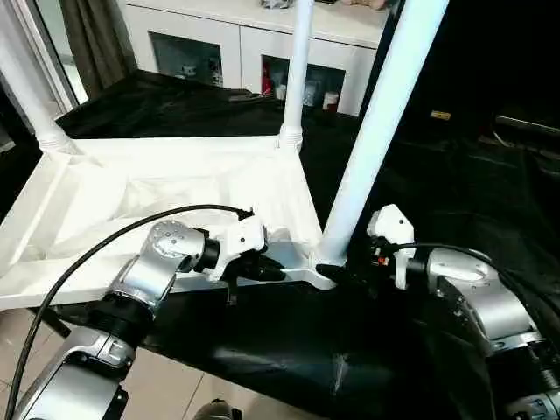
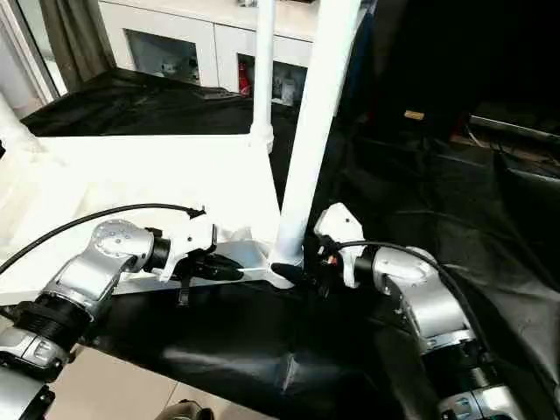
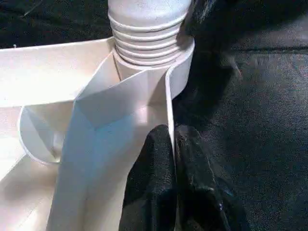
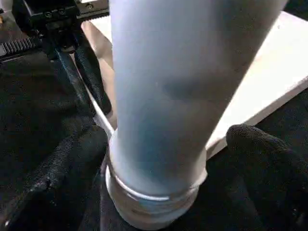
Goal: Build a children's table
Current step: Rotate leg to tighten
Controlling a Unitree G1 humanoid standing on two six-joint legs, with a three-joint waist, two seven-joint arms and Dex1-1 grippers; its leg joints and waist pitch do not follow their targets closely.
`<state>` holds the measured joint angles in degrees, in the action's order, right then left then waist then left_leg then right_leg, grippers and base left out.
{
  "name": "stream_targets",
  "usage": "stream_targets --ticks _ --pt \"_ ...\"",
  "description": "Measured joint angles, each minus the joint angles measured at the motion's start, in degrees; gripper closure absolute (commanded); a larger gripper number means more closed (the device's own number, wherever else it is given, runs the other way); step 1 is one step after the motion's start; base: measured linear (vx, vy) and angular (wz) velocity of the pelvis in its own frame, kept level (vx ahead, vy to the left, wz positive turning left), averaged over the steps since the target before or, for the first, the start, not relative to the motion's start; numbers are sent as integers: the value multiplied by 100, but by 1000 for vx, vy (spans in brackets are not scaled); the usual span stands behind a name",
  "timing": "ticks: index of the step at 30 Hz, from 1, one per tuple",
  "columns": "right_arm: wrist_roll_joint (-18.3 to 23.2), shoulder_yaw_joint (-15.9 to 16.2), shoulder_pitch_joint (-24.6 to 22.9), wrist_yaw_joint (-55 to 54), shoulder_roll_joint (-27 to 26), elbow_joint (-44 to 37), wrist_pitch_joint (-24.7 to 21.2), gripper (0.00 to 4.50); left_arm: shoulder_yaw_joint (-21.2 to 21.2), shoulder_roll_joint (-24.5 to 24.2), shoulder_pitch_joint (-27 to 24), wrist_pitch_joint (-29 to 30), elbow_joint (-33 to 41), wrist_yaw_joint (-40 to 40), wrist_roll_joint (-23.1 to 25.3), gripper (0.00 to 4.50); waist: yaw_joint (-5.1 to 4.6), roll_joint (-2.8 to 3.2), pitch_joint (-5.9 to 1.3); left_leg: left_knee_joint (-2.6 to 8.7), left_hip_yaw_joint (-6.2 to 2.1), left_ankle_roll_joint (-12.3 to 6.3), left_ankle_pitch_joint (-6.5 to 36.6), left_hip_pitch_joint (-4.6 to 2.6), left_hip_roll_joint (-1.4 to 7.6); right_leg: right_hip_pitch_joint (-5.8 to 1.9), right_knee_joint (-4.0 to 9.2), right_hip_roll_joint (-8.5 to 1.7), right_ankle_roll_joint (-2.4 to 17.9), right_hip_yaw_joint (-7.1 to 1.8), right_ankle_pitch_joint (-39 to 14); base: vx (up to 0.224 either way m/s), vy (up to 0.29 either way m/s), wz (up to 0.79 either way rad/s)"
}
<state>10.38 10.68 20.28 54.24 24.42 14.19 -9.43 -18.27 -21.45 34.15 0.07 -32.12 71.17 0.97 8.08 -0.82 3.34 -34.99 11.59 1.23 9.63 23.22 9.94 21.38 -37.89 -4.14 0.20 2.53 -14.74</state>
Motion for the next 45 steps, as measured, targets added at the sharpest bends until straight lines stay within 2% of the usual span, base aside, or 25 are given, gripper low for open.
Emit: stream_targets --ticks 3,5,8,15,19,22,28,31,33,36,42,43,45 --pt "-2 2 12 1 -41 47 81 47 -1 0 0 0 0 0 0 450 0 0 0 1 0 0 0 0 0 0 0 0 0 0 0 0 0 0" --pt "-3 2 37 1 -80 106 123 76 -2 0 0 -1 0 -3 0 450 -1 0 0 1 0 0 0 0 0 0 0 0 0 0 0 0 0 0" --pt "-3 20 66 21 -109 185 151 93 -4 -1 0 -7 -1 -15 3 450 -2 0 0 1 0 0 0 0 0 0 0 0 0 0 0 0 0 0" --pt "-21 64 72 84 -122 278 348 163 -5 -6 0 -7 -1 -20 4 450 -4 0 0 2 0 0 0 -1 0 0 0 0 0 0 0 0 0 0" --pt "-53 67 72 81 -144 352 432 180 -12 -10 0 -7 -2 -33 15 450 -10 -1 0 2 0 0 0 0 0 1 0 0 0 0 0 0 0 0" --pt "-95 -1 46 -243 -340 459 393 183 -5 44 10 -24 -77 -276 111 450 -21 -2 -1 8 0 1 0 -7 0 -1 0 0 0 1 0 0 0 0" --pt "-134 -508 82 -1843 -1140 784 76 186 17 579 374 -45 -787 -1388 437 450 -36 -3 -6 19 2 3 -1 -53 -4 -42 7 -10 -6 3 4 0 0 0" --pt "-308 -655 251 -2840 -1567 1048 -66 186 58 885 542 83 -1158 -1936 510 450 -109 -2 -8 70 3 5 0 -116 -8 -69 87 -14 -22 13 -3 0 0 0" --pt "-423 -788 483 -3518 -1859 1253 -170 186 64 1103 721 224 -1397 -2336 579 450 -172 -4 -9 77 3 8 -2 -116 -18 -63 98 -22 -15 12 2 0 0 0" --pt "-608 -878 709 -4130 -2078 1528 -167 186 61 1369 909 267 -1691 -2767 690 450 -203 -4 -10 78 5 7 -2 -113 -27 -63 115 -26 -8 4 17 0 0 0" --pt "-747 -855 681 -3895 -2011 1680 306 186 90 1370 934 117 -1769 -2738 712 450 -190 13 -19 110 7 7 -2 -103 -29 -75 151 -29 -43 3 97 0 0 0" --pt "-717 -857 667 -3838 -1991 1680 349 130 93 1357 934 96 -1765 -2698 709 450 -182 15 -20 116 8 8 -2 -100 -29 -79 151 -28 -43 5 98 0 0 0" --pt "-592 -858 613 -3476 -1879 1631 423 116 98 1266 928 33 -1752 -2516 653 450 -174 17 -21 130 8 7 -3 -96 -28 -69 150 -27 -46 8 99 0 0 0"
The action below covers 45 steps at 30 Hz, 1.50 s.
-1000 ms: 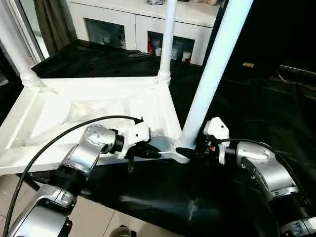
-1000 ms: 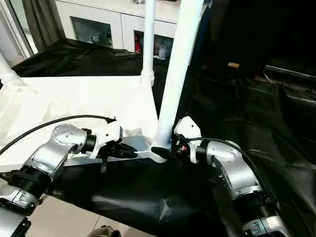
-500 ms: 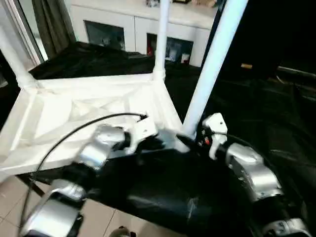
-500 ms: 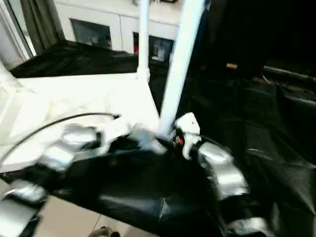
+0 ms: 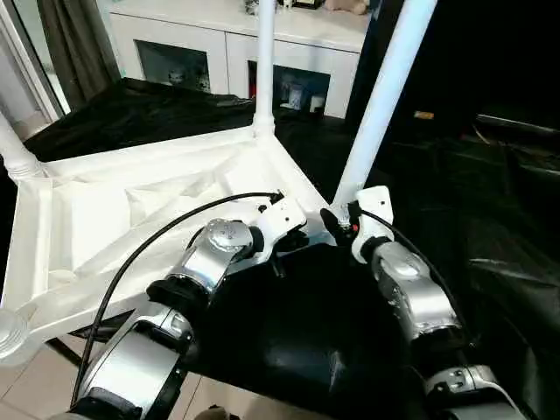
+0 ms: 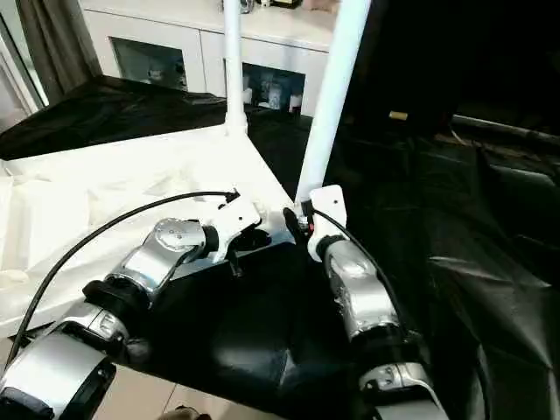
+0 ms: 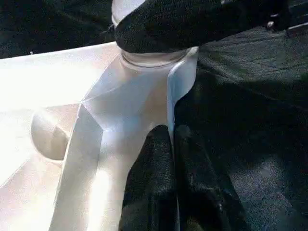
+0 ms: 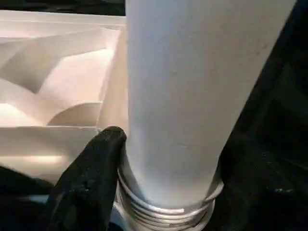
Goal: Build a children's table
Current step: Rotate leg to tighten
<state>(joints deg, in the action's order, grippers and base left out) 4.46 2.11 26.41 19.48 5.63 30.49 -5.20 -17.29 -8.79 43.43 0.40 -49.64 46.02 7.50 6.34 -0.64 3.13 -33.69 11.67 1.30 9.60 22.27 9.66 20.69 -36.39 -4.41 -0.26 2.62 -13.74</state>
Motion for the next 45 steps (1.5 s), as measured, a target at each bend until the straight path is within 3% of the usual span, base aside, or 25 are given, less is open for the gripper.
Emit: stream_targets --ticks 6,13,21,33,40,45 --pt "48 176 -179 908 433 -118 333 53 8 -232 -53 -201 112 437 -54 450 -19 5 3 4 1 1 -2 29 7 30 9 8 -1 4 0 0 0 0" --pt "472 329 -563 2604 1309 -777 99 53 6 -715 -388 -472 602 1449 -280 450 -5 13 6 -2 5 -14 -10 44 7 34 28 8 -1 2 -1 0 0 0" --pt "637 502 -586 3310 1494 -885 36 53 -15 -891 -696 -264 1175 2264 -495 450 24 37 12 -1 16 -14 -10 44 9 36 25 3 0 1 -1 0 0 0" --pt "706 520 -585 3577 1524 -944 1 168 1 -916 -756 -140 1317 2306 -504 450 20 38 11 -1 19 -15 -10 44 10 37 25 3 0 1 -1 0 0 0" --pt "715 493 -608 3381 1384 -889 -46 181 12 -931 -786 -82 1330 2232 -504 450 -2 40 10 -1 19 -15 -10 44 12 39 24 3 0 2 -1 0 0 0" --pt "646 181 -479 2179 833 -521 -140 182 67 -609 -567 -120 863 1398 -289 450 -58 41 2 -6 21 -14 -10 21 12 20 24 3 9 -1 4 0 0 0"
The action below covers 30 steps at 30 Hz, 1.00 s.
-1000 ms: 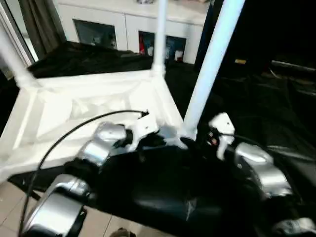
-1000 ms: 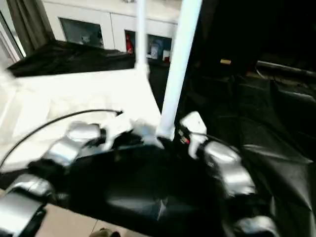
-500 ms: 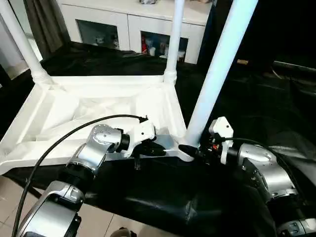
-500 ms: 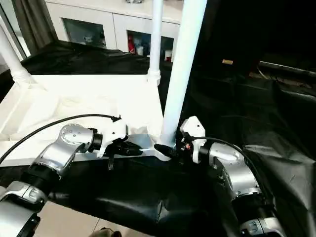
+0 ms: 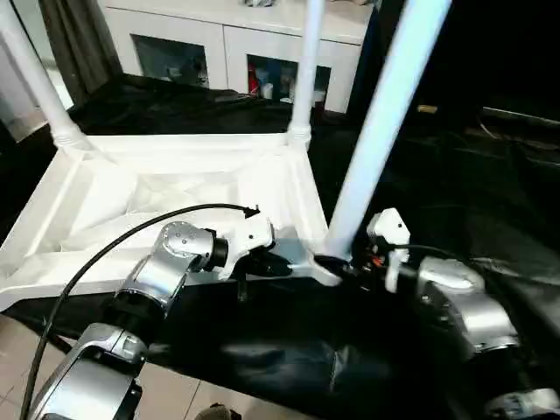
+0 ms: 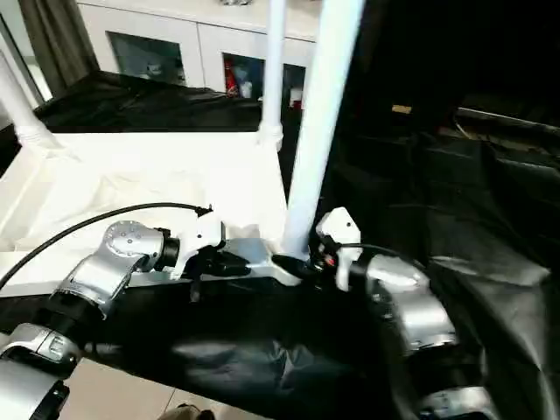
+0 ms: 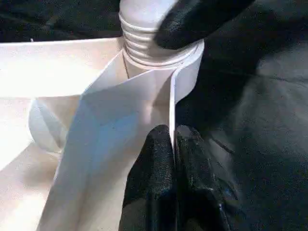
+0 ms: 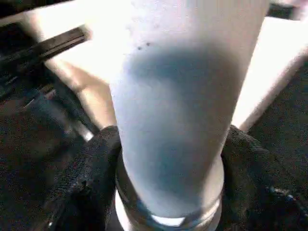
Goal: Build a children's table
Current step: Rotate leg to tighten
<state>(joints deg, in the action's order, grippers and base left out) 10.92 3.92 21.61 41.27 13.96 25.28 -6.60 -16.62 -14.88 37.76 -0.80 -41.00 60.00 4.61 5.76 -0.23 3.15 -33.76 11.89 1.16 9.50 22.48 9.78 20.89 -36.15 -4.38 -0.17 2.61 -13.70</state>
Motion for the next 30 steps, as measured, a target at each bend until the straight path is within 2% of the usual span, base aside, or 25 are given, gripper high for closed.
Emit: stream_targets --ticks 3,7,13,15,18,20,27,30 --pt "-217 -237 285 -1338 -545 296 -185 183 5 417 322 77 -530 -835 195 450 -62 -3 -2 0 3 1 0 -14 -2 -4 5 -5 1 -4 0 0 0 0" --pt "-478 -339 602 -2372 -857 616 -291 183 5 814 576 270 -926 -1550 308 450 -70 -9 -6 1 4 1 0 -34 -3 1 8 -6 -1 -8 0 0 0 0" --pt "-623 -356 841 -2829 -956 917 -213 183 5 997 740 265 -1177 -1877 401 450 -63 -8 -8 11 4 1 0 -39 -4 -16 10 -6 0 -8 3 0 0 0" --pt "-585 -429 840 -2756 -979 916 -198 127 3 980 742 192 -1200 -1864 405 450 -61 -7 -8 16 4 1 0 -36 -4 -17 10 -6 -1 -7 4 0 0 0" --pt "-382 -567 818 -2443 -986 907 -192 107 11 927 755 87 -1255 -1847 402 450 -69 -6 -8 22 4 1 0 -35 -3 -11 10 -6 0 -6 7 0 0 0" --pt "-352 -561 810 -2228 -928 899 -180 70 41 866 757 3 -1292 -1799 402 450 -76 -7 -7 25 4 2 0 -35 -2 -4 10 -5 -3 -4 13 0 0 0" --pt "-28 -118 309 -138 153 74 -476 70 75 379 600 -355 -1095 -743 171 450 -53 -3 -4 50 4 2 0 -23 -1 18 11 -4 -10 1 9 0 0 0" --pt "62 2 205 479 460 -191 -644 70 107 187 498 -414 -929 -249 63 450 -59 -3 -4 49 5 2 -1 -12 0 29 14 -2 -14 -1 3 0 0 0"
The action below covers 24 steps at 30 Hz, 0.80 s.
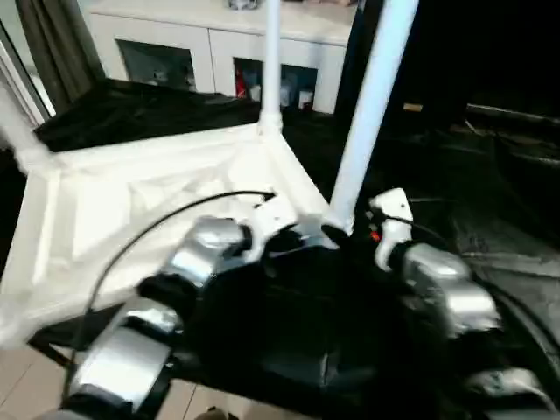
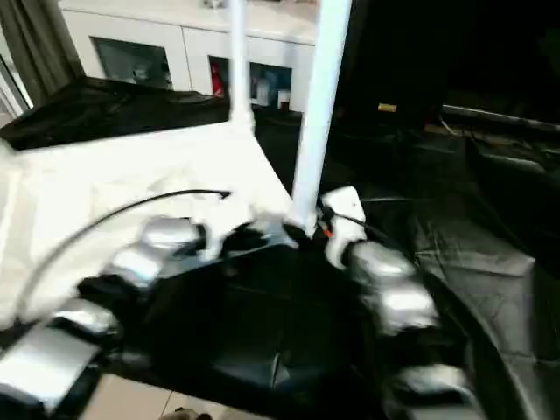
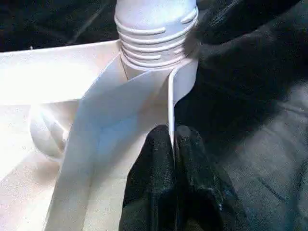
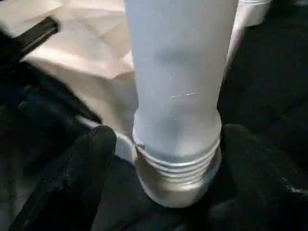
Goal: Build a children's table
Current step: Rotate leg to tighten
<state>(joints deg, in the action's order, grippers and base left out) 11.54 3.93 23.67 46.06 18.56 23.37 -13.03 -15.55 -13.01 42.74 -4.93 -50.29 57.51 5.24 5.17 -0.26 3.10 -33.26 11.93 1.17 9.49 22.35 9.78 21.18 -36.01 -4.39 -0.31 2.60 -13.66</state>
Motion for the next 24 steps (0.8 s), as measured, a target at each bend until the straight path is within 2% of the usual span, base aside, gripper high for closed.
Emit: stream_targets --ticks 6,8,9,12,14,18,24 --pt "26 267 -122 714 304 -288 -158 70 -9 -293 -219 127 428 945 -217 450 21 2 -1 -21 2 -7 -1 32 2 23 2 0 8 -1 -5 0 0 0" --pt "26 333 -121 764 285 -298 -168 70 -30 -291 -238 127 461 1091 -223 450 64 2 -1 -24 4 -5 0 33 4 23 2 0 8 0 -5 0 0 0" --pt "26 341 -121 793 277 -299 -168 97 -51 -288 -248 127 490 1126 -223 450 83 1 -1 -27 4 -4 0 34 4 21 1 0 8 -1 -5 0 0 0" --pt "26 342 -121 834 276 -299 -179 107 -60 -293 -292 163 569 1208 -223 450 99 1 0 -30 8 -4 1 33 4 21 1 -1 9 -5 -4 0 0 0" --pt "31 334 -119 873 277 -299 -186 141 -60 -301 -316 201 625 1228 -224 450 103 0 0 -29 8 -4 1 33 4 22 1 -2 9 -5 -4 0 0 0" --pt "32 333 -117 951 299 -299 -188 169 -55 -319 -359 257 720 1282 -238 450 119 0 -1 -27 8 -4 1 33 6 24 0 -1 8 -3 -4 0 0 0" --pt "28 334 -121 971 292 -297 -189 178 -50 -333 -392 300 781 1294 -239 450 121 0 -1 -29 9 -5 0 33 6 24 -2 -1 8 -3 -4 0 0 0"
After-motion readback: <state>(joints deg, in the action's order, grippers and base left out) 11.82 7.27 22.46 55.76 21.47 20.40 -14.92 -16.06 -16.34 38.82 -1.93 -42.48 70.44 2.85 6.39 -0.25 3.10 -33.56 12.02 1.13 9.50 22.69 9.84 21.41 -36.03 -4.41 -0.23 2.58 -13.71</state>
